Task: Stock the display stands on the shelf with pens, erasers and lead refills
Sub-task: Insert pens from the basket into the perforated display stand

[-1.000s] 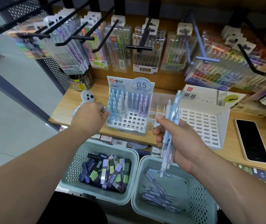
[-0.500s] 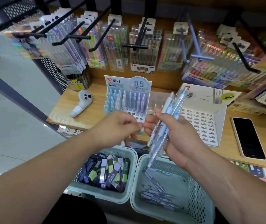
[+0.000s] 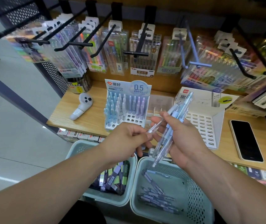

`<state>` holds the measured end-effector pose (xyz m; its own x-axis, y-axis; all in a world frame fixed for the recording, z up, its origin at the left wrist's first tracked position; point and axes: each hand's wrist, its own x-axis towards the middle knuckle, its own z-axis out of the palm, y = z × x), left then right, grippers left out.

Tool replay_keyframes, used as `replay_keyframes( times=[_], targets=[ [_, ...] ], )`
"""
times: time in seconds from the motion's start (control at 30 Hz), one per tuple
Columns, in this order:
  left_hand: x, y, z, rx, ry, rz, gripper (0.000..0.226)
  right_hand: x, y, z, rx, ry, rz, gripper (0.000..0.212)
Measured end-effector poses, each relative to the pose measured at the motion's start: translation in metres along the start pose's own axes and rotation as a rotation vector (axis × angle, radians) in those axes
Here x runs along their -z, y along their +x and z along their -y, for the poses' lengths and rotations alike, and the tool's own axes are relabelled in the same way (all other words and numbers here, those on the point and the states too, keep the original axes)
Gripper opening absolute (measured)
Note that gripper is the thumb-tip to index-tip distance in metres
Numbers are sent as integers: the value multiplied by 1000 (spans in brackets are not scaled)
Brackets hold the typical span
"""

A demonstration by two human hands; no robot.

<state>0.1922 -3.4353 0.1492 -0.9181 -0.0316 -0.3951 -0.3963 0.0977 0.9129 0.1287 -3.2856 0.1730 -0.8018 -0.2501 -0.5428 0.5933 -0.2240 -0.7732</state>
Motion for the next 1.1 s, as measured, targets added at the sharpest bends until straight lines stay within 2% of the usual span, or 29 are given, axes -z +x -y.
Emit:
replay_keyframes(
  times=[0.27,0.37,0.43,0.5,0.57,0.63,0.83,1.1],
  targets=[
    [-1,-3,-10,31,-348,-226,6,5,-4,0,-41,-8,-53,10],
    [15,1,-16,-42,-369,-361,7,7,-3,2,-60,-5,-57,21],
    [30,5,-16,-126,-211,-444,10,8,-2,3,-63,-14,-61,25],
    [44,10,-10,-198,84,-511,11,9,0,6,-59,-30,-59,25],
    [56,14,-1,-232,351,-574,9,10,1,8,-55,-42,-57,23],
    [65,18,8,-252,515,-617,10,10,2,9,-52,-56,-56,20],
    [77,31,16,-226,733,-682,24,9,-1,8,-47,-97,-31,16],
    [72,46,21,-215,902,-611,42,12,-3,15,-31,-89,-24,12]
  ],
)
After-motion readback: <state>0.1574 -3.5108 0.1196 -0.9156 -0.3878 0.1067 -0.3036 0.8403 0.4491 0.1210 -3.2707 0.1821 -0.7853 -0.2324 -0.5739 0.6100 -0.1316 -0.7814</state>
